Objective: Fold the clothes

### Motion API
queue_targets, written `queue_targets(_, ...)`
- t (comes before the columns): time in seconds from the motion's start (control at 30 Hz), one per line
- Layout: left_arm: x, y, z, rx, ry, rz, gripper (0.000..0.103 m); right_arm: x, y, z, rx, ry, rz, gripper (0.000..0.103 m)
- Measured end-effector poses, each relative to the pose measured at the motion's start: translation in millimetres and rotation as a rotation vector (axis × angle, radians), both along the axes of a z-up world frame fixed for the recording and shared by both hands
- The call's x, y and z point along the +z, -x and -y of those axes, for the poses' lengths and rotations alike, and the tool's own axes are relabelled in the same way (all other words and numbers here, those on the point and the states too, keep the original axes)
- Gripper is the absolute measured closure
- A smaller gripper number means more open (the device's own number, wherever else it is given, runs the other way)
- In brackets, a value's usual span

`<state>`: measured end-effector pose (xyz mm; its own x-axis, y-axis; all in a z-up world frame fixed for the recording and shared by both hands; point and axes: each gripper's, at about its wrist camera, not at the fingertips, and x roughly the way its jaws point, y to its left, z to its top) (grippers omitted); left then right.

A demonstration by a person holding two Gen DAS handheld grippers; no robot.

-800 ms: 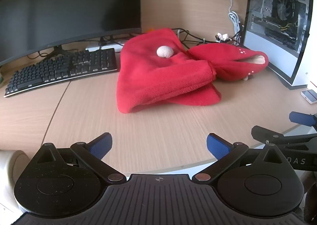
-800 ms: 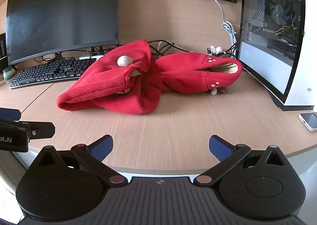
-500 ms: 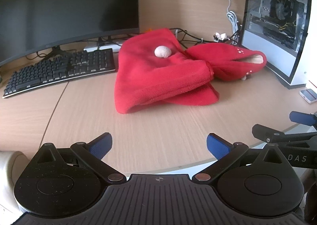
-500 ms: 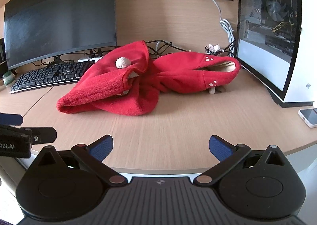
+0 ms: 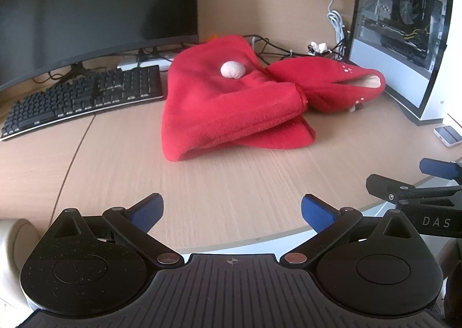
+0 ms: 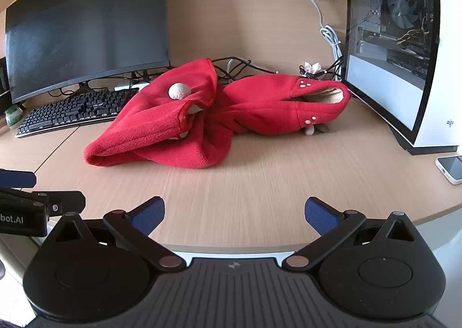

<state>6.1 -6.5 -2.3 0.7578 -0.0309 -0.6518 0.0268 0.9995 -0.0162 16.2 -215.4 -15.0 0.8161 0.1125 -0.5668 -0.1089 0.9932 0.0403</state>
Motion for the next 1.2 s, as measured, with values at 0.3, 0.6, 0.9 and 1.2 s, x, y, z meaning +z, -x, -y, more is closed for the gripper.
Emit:
queue_targets(0.3,1.4,1.2,-2.0,0.009,0.005,-0.006,0.0,0.7,1.1,-0.4,0.0,0.005,0.005,0.0)
queue_targets(0.6,0.3,-1.2,0.3,0.013,0.004,-0.017,0.0,-1.1,-0.5,2.6,-0.019,0.002,0.0,0.0)
queue_targets(0.9,1.2,-1.0,0.6,0.017,-0.008,-0.019,0.0,-2.3,-0.3,2.8,-0.02,0.0,-0.001,0.0)
queue_targets(1.2,-0.7,-3.5,1.8,0.011,-0.009,-0.021,0.0,-3.5,-3.6,4.9,-0.032,0.002,-0.011,0.0)
